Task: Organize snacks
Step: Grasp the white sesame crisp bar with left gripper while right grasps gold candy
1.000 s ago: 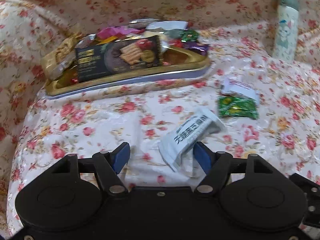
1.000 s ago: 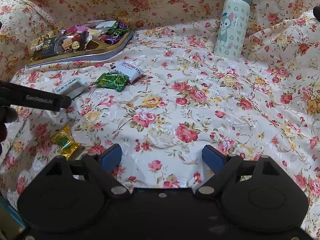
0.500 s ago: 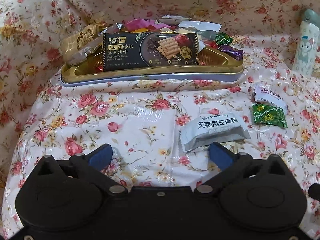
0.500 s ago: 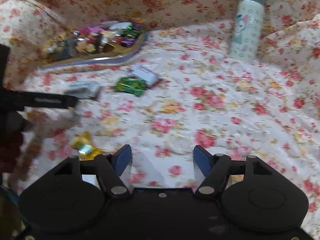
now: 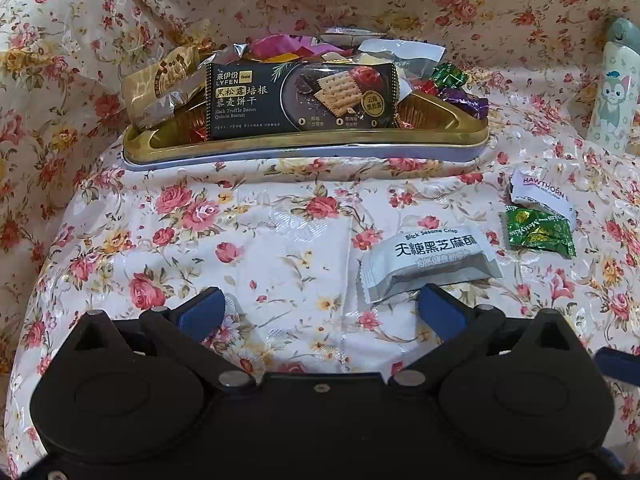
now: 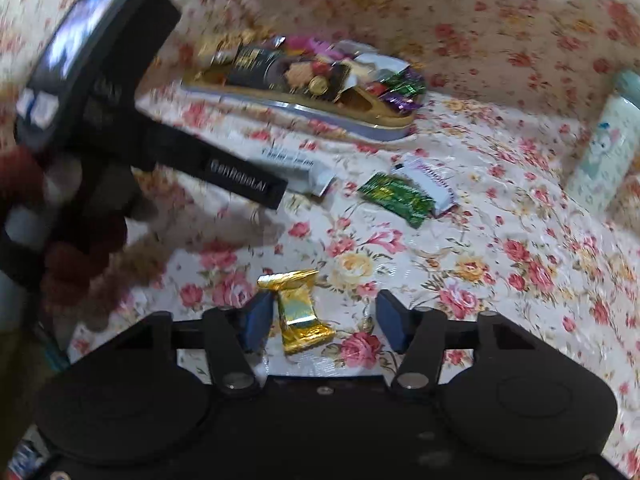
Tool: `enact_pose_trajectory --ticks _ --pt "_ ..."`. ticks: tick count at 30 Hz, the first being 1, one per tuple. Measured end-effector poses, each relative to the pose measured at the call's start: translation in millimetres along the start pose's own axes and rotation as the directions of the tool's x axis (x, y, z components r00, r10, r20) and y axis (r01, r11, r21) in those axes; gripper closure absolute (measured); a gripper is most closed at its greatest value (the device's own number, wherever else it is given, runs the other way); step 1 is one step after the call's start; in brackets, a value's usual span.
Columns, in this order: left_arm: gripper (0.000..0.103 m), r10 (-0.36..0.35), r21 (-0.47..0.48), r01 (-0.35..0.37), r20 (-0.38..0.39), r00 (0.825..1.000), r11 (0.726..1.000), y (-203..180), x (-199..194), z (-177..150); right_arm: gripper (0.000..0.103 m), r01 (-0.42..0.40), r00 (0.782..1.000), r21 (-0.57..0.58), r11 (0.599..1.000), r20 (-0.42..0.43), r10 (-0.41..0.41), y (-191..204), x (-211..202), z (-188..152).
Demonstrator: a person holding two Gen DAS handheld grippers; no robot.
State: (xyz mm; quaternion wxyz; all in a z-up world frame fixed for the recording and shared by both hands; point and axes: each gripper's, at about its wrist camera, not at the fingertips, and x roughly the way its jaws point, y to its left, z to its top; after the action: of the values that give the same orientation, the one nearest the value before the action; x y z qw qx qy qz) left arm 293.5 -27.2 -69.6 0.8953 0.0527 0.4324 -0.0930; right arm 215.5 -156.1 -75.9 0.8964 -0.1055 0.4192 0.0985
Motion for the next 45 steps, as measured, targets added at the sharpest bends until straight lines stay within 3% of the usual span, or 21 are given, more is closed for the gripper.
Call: enact_pose_trajectory --ticks 2,6,7,13,19,26,29,36,39,45 --pt "0.000 -0.001 0.000 0.001 0.001 1.000 1.000 0 0 0 0.053 -0.007 1.000 0.006 1.000 0.007 0.007 -2 0 0" --pt "0.000 -0.002 0.001 0.002 0.004 1.000 1.000 0 0 0 0.082 -0.004 1.000 0.037 0.999 0.004 0.004 -9 0 1" --pt "0.000 -0.001 0.001 0.001 0.005 1.000 1.000 1 0 0 0.083 0.007 1.000 0.048 0.999 0.004 -0.007 -11 -1 1" --pt "0.000 -0.001 0.001 0.001 0.006 1.000 1.000 1 0 0 0.083 0.121 0.992 0.177 0.977 0.007 -0.124 -44 1 -2" --pt "0.000 0.000 0.000 0.000 0.014 1.000 1.000 1 -1 -1 0.083 0.224 0.968 0.234 0.946 0.058 -0.244 -75 9 -11" --pt "0.001 0.008 0.029 -0.009 0.032 0.999 1.000 -2 -3 -2 0.082 0.223 0.952 0.275 0.935 0.146 -0.270 -91 22 -14" --pt "0.010 -0.014 0.079 0.010 0.049 0.999 0.997 -5 -7 -2 0.081 0.222 0.945 0.269 0.937 0.176 -0.274 -92 29 -14" --pt "0.015 -0.014 0.322 -0.027 0.122 0.992 0.946 -26 -12 2 0.080 0.181 0.951 0.309 0.934 0.186 -0.246 -98 26 -17" --pt "0.015 -0.044 0.384 -0.014 0.141 0.989 0.923 -35 -11 10 0.080 0.179 0.951 0.313 0.933 0.186 -0.245 -98 26 -17" --pt "0.019 -0.088 0.454 0.030 0.105 0.991 0.891 -52 2 22 0.080 0.164 0.953 0.329 0.930 0.190 -0.235 -100 25 -19"
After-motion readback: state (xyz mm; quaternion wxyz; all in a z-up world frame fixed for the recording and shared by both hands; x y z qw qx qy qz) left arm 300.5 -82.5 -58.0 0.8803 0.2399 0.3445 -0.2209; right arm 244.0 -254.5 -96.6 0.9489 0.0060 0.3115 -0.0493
